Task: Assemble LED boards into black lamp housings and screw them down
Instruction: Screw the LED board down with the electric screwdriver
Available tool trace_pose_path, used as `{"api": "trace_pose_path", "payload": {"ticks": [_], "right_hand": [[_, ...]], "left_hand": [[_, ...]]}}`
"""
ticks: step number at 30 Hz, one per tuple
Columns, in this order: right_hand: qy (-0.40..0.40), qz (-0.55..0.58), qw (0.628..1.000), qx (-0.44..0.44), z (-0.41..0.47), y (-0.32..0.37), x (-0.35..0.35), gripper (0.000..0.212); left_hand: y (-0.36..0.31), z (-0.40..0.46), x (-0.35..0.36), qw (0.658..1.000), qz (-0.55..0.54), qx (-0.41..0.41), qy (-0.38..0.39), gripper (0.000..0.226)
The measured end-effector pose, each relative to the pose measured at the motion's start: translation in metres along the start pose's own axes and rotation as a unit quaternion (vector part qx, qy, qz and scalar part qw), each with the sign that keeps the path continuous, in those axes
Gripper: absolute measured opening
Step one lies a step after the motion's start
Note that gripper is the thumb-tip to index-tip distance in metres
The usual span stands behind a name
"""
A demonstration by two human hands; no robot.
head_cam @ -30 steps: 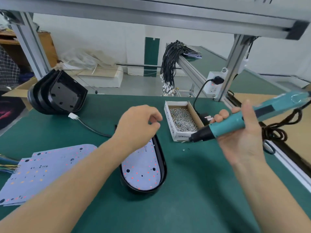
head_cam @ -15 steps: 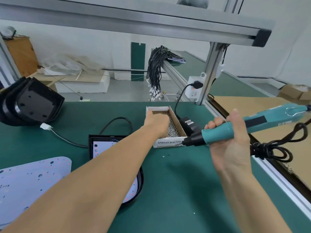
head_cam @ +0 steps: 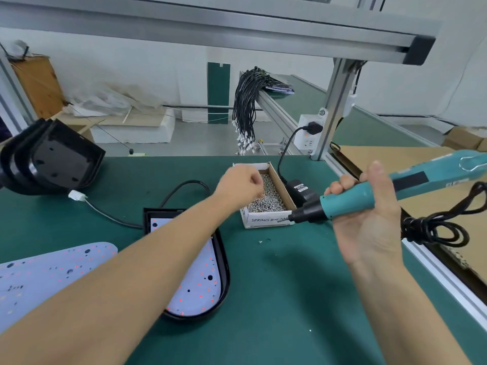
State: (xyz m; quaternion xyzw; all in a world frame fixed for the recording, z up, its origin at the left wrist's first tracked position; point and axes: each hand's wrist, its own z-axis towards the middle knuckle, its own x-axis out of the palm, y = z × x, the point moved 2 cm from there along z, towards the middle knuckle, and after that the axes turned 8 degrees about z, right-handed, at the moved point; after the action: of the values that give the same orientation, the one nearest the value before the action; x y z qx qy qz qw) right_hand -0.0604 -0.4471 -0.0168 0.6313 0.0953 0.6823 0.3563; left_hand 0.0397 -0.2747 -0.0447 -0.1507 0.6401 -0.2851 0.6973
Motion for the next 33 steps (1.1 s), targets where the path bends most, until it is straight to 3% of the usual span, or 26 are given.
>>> {"api": "trace_pose_path", "payload": {"ticks": [4, 8, 11, 20, 33], "right_hand": [[0.026, 0.015, 0.999, 0.029, -0.005, -0.004, 0.005, 0.022], [0.06, 0.081, 0.992, 0.076, -0.012, -0.015, 0.021, 0.024], [0.076, 0.125, 0.985, 0.096, -0.02, -0.026, 0.037, 0.027], [0.118, 0.162, 0.971, 0.13, -0.045, -0.052, 0.077, 0.029], [0.127, 0.141, 0.973, 0.132, -0.051, -0.059, 0.087, 0.03]], "left_hand": [[0.01, -0.037, -0.053, 0.953, -0.3, -0.028, -0.016, 0.018], [0.032, -0.093, -0.09, 0.889, -0.452, -0.071, -0.015, 0.006], [0.044, -0.132, -0.092, 0.841, -0.526, -0.121, -0.009, 0.012], [0.052, -0.169, -0.076, 0.775, -0.603, -0.186, -0.031, 0.012], [0.055, -0.176, -0.074, 0.781, -0.601, -0.167, -0.024, 0.015]]}}
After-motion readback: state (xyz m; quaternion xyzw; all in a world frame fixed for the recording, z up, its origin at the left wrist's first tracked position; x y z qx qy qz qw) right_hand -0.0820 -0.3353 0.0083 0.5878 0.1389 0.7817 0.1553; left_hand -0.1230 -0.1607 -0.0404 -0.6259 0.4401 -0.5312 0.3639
